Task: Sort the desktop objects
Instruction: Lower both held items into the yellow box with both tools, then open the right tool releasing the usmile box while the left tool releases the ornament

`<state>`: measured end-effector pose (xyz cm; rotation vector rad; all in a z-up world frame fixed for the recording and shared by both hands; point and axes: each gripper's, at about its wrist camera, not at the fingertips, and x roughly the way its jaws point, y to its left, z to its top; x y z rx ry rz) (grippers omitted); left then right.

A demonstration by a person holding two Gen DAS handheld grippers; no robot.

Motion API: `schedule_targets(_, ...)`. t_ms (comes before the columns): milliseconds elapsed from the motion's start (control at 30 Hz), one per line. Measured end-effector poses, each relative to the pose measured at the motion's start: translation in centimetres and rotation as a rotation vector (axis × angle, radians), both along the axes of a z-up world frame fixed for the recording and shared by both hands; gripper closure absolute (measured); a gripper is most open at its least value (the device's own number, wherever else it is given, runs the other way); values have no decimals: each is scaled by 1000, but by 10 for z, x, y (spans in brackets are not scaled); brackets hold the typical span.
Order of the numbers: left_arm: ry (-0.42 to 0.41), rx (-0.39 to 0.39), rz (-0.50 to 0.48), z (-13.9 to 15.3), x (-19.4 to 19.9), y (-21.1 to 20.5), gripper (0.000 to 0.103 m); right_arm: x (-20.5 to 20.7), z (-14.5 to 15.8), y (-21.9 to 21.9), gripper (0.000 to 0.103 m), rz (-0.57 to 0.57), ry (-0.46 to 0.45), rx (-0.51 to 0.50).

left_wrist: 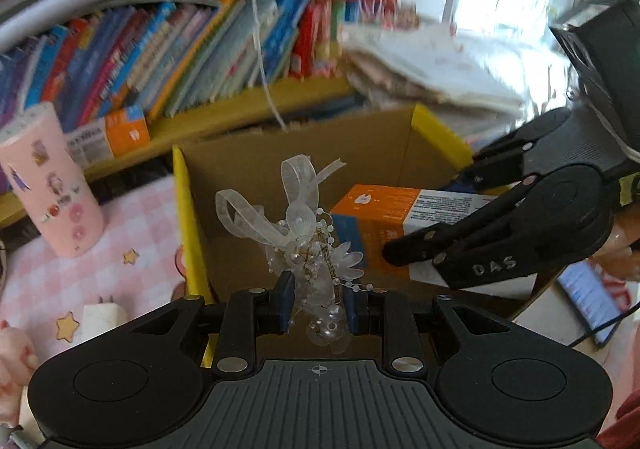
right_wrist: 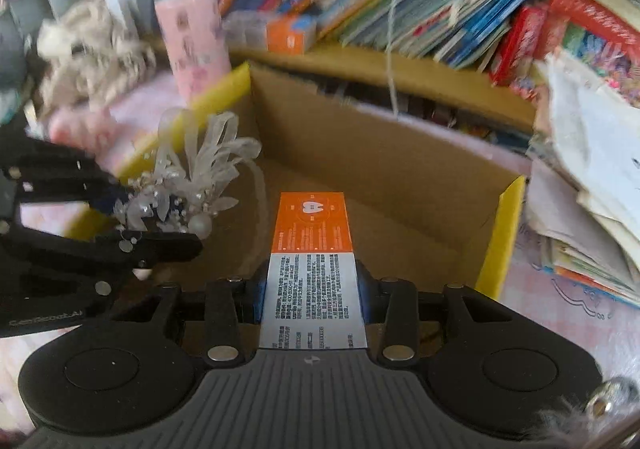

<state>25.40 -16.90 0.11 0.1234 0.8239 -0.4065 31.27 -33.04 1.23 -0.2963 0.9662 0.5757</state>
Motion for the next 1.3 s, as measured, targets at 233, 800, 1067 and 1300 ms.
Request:
schedule_targets(233, 0, 106, -41, -7, -2, -14, 79, 5, -29, 8, 66, 106, 43, -93)
schedule_targets(800, 24, 101, 5, 0, -40, -28, 79, -17, -33, -6, 66, 437, -3, -128)
schedule_targets(1067, 23, 88, 24, 1, -43, -29, 78, -21, -35, -3, 66, 497, 13, -147)
schedule_targets(1300, -11, 40, 30, 8, -49, -24, 58, -20, -35, 2, 53, 411, 36, -170)
